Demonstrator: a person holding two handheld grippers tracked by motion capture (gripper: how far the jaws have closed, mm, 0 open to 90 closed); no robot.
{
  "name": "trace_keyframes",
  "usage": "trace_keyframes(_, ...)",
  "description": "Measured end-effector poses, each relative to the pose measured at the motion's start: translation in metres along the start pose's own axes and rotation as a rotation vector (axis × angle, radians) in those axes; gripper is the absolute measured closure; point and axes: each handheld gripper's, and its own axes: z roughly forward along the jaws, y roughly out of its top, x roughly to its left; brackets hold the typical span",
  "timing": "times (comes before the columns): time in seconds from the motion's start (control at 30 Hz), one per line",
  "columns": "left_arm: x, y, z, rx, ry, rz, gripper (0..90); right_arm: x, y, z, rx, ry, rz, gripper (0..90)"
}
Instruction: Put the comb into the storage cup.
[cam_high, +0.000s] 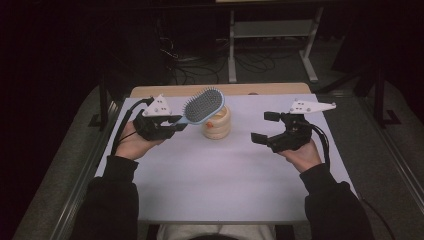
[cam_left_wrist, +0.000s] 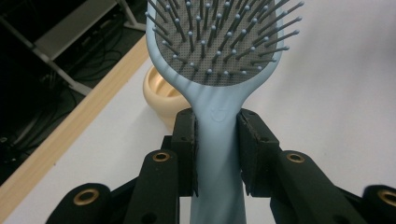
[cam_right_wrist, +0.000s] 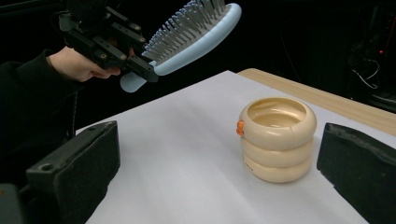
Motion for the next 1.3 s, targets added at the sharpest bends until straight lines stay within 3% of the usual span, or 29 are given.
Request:
trace_keyframes(0.6,-0.018,0.013,0.015,-0.062,-0.005,0.024,70.1,0.008,0.028,0.034,0.018,0.061,-0.020,0.0)
trace_keyframes(0.73,-0.024,0.013,0.016,-0.070,0.014,0.026,70.1,0.009,0.036,0.040,0.014,0.069,-0.023,0.0)
trace_keyframes(1.1,-0.036,0.015,0.028,-0.095,0.026,0.042,70.1,0.007,0.041,0.053,0.020,0.056,0.004,0.0)
trace_keyframes(1.3,-0.043,0.017,0.032,-0.092,0.028,0.068,70.2,0.004,0.043,0.055,0.024,0.071,0.028,7.1)
